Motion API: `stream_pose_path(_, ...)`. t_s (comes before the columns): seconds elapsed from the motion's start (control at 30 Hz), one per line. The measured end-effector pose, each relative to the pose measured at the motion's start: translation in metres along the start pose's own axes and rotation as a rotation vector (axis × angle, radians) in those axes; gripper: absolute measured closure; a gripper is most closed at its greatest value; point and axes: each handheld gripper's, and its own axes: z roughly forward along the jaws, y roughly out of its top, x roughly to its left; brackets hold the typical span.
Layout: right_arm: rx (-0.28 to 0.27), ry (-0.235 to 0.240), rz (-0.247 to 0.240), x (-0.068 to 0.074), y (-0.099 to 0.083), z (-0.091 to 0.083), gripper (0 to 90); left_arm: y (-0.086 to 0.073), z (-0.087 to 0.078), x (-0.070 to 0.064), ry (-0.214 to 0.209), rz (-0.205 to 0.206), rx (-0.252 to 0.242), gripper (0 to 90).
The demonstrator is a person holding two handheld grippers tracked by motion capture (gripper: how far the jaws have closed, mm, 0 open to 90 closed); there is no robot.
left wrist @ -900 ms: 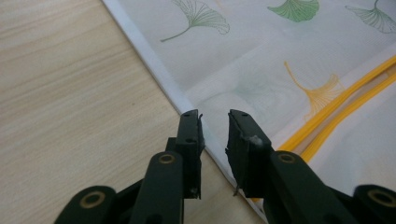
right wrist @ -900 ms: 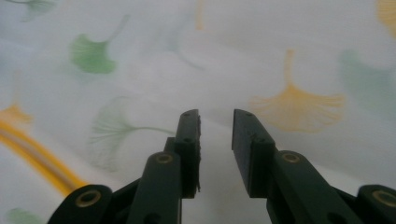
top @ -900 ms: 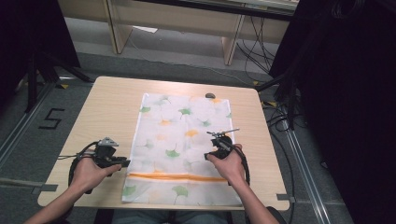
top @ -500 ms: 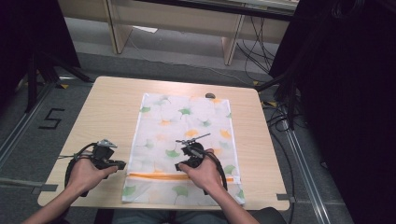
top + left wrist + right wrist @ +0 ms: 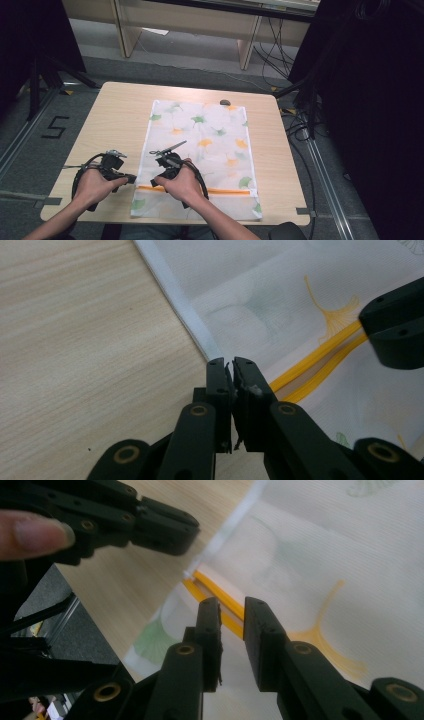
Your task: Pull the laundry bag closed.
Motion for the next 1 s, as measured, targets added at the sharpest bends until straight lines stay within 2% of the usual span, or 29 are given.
stream_pose_path(0.13, -0.006, 0.008, -0.008, 0.008, 0.012, 0.010, 77.7, -0.001, -0.006, 0.004, 0.011, -0.020, -0.014, 85.5)
stream_pose_path(0.17, -0.005, 0.007, -0.010, 0.010, 0.015, 0.013, 77.7, -0.004, -0.013, 0.006, 0.026, -0.027, 0.002, 85.6)
stream_pose_path(0.2, -0.005, 0.007, -0.010, 0.010, 0.015, 0.013, 77.7, -0.004, -0.013, 0.006, 0.026, -0.027, 0.002, 86.3)
stream_pose_path(0.23, 0.007, -0.005, -0.034, 0.015, 0.024, 0.019, 77.8, -0.007, -0.019, 0.005, 0.029, -0.016, 0.008, 86.5)
stream_pose_path(0.3, 0.013, -0.002, -0.023, 0.018, 0.028, 0.022, 77.8, -0.010, -0.020, 0.003, 0.024, -0.010, 0.015, 86.8)
stream_pose_path(0.37, 0.034, -0.006, -0.049, 0.020, 0.037, 0.031, 77.5, -0.015, -0.021, -0.001, 0.010, -0.002, 0.036, 86.9)
stream_pose_path(0.4, 0.052, -0.007, -0.023, 0.024, 0.040, 0.038, 77.1, -0.018, -0.021, -0.001, 0.001, 0.014, 0.060, 87.2)
stream_pose_path(0.43, 0.058, -0.016, -0.048, 0.024, 0.042, 0.042, 77.0, -0.018, -0.020, -0.001, -0.004, 0.012, 0.059, 87.2)
stream_pose_path(0.5, 0.063, -0.023, -0.059, 0.024, 0.044, 0.046, 76.7, -0.018, -0.021, 0.000, 0.002, 0.021, 0.069, 87.3)
stream_pose_path(0.53, 0.077, -0.032, -0.043, 0.026, 0.045, 0.052, 76.0, -0.018, -0.020, -0.001, 0.000, -0.006, 0.046, 87.2)
stream_pose_path(0.57, 0.077, -0.032, -0.043, 0.026, 0.045, 0.052, 76.0, -0.018, -0.020, -0.001, 0.000, -0.006, 0.046, 87.2)
stream_pose_path(0.6, 0.082, -0.033, -0.041, 0.026, 0.046, 0.054, 75.6, -0.018, -0.022, 0.001, 0.009, 0.012, 0.065, 87.2)
stream_pose_path(0.63, 0.095, -0.034, -0.041, 0.028, 0.047, 0.057, 75.0, -0.019, -0.021, 0.000, 0.010, -0.006, 0.049, 87.1)
stream_pose_path(0.7, 0.101, -0.035, -0.046, 0.028, 0.047, 0.058, 74.8, -0.019, -0.021, 0.001, 0.013, -0.002, 0.060, 87.0)
stream_pose_path(0.77, 0.111, -0.052, -0.058, 0.029, 0.048, 0.060, 74.4, -0.019, -0.021, 0.001, 0.016, -0.002, 0.063, 86.6)
stream_pose_path(0.8, 0.123, -0.063, -0.111, 0.025, 0.047, 0.064, 74.1, -0.019, -0.020, 0.000, 0.013, -0.008, 0.061, 86.5)
stream_pose_path(0.87, 0.124, -0.057, -0.101, 0.026, 0.047, 0.065, 74.3, -0.019, -0.020, 0.000, 0.013, -0.006, 0.063, 86.2)
stream_pose_path(0.9, 0.125, -0.065, -0.110, 0.026, 0.047, 0.066, 74.9, -0.019, -0.020, 0.001, 0.014, -0.005, 0.064, 86.2)
stream_pose_path(0.93, 0.146, -0.081, -0.088, 0.028, 0.047, 0.066, 76.4, -0.019, -0.020, 0.001, 0.014, -0.001, 0.067, 85.9)
stream_pose_path(1.0, 0.147, -0.080, -0.091, 0.028, 0.047, 0.066, 76.7, -0.019, -0.020, 0.001, 0.015, 0.002, 0.069, 85.7)
